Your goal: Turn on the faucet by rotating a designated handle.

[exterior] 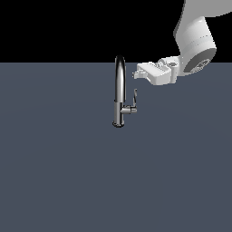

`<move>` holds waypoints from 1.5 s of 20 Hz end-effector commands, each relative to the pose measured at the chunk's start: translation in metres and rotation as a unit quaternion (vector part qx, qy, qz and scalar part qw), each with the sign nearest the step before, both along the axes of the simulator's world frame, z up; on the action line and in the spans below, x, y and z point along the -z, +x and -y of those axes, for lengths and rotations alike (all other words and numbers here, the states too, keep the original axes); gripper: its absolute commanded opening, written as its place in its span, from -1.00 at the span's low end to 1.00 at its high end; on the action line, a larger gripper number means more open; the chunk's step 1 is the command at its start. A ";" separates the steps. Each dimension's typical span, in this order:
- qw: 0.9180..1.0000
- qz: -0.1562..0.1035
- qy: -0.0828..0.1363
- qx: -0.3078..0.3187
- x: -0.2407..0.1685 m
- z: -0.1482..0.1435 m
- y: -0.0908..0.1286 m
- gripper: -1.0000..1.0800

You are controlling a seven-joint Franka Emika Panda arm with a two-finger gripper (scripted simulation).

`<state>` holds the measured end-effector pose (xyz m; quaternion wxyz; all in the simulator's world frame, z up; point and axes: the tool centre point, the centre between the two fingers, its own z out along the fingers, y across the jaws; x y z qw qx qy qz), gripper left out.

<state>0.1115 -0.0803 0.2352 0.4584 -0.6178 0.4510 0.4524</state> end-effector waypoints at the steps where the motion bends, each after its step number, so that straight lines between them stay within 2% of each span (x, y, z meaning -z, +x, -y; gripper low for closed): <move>1: 0.999 -0.021 0.021 0.021 0.018 0.002 0.005 -1.00; 7: 0.994 -0.062 0.060 0.061 0.055 0.003 0.012 -1.00; 12: 0.991 -0.080 0.077 0.078 0.072 0.003 0.014 -1.00; 19: 0.990 -0.082 0.079 0.080 0.074 0.003 0.014 -1.00; 30: 0.990 -0.082 0.079 0.080 0.072 0.002 -0.004 -1.00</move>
